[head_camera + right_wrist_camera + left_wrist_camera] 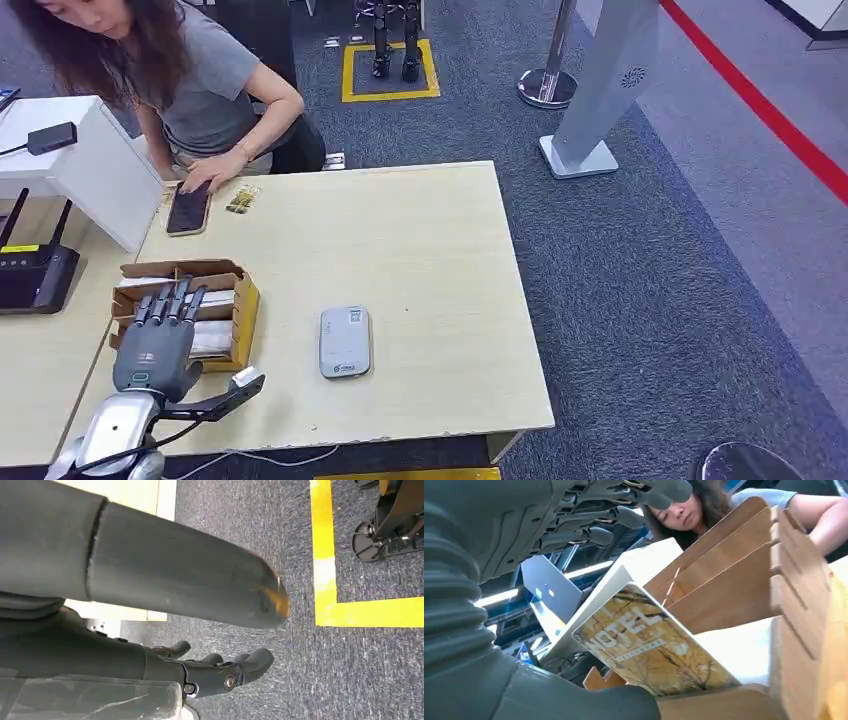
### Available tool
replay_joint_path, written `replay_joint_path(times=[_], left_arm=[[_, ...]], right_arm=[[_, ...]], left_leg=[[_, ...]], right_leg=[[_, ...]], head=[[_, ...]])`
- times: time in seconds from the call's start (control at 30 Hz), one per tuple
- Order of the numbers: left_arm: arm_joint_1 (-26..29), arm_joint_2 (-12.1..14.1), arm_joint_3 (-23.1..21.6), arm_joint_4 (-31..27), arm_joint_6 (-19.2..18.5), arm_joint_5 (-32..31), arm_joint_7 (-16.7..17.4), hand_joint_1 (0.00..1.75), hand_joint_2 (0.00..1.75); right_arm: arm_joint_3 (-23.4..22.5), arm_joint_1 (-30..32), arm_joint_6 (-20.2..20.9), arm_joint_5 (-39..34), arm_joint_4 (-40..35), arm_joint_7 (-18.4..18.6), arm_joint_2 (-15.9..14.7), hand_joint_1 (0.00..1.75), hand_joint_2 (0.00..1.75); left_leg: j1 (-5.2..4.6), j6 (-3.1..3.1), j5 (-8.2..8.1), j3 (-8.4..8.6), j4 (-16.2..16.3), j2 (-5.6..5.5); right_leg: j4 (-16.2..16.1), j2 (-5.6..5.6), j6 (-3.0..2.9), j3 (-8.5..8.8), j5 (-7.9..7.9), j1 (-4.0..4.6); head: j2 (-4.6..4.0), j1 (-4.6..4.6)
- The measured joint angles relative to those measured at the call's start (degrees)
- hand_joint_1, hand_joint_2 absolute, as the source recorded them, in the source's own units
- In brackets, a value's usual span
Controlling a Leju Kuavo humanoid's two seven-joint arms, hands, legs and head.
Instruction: Pass the card to the sensor for recognition and then transmit it.
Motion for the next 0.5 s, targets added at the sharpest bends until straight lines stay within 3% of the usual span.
replay_joint_path(times=[0.17,0.23,0.5], left_arm=[[0.0,-0.17,0.0,0.0,-0.02,0.02,-0.15,0.0,1.75],[0.0,-0.2,0.0,0.0,-0.02,0.04,-0.15,1.75,1.75],[-0.1,-0.22,0.0,0.0,-0.13,0.42,-0.63,1.75,1.75]], right_arm=[[0.0,0.0,0.0,0.0,0.0,-0.04,0.0,0.0,0.0],[0.0,0.0,0.0,0.0,0.0,-0.06,0.0,0.0,0.0],[-0.02,0.0,-0.15,-0.02,0.0,-0.07,0.0,0.0,0.0]], left_leg=[[0.0,0.0,0.0,0.0,0.0,0.0],[0.0,0.0,0.0,0.01,0.0,0.0],[0.0,0.0,0.0,0.0,0.0,0.0]], right_leg=[[0.0,0.0,0.0,0.0,0.0,0.0],[0.0,0.0,0.0,0.0,0.0,0.0],[0.0,0.0,0.0,0.0,0.0,0.0]], head=[[0.0,-0.02],[0.0,-0.02],[0.0,0.0]])
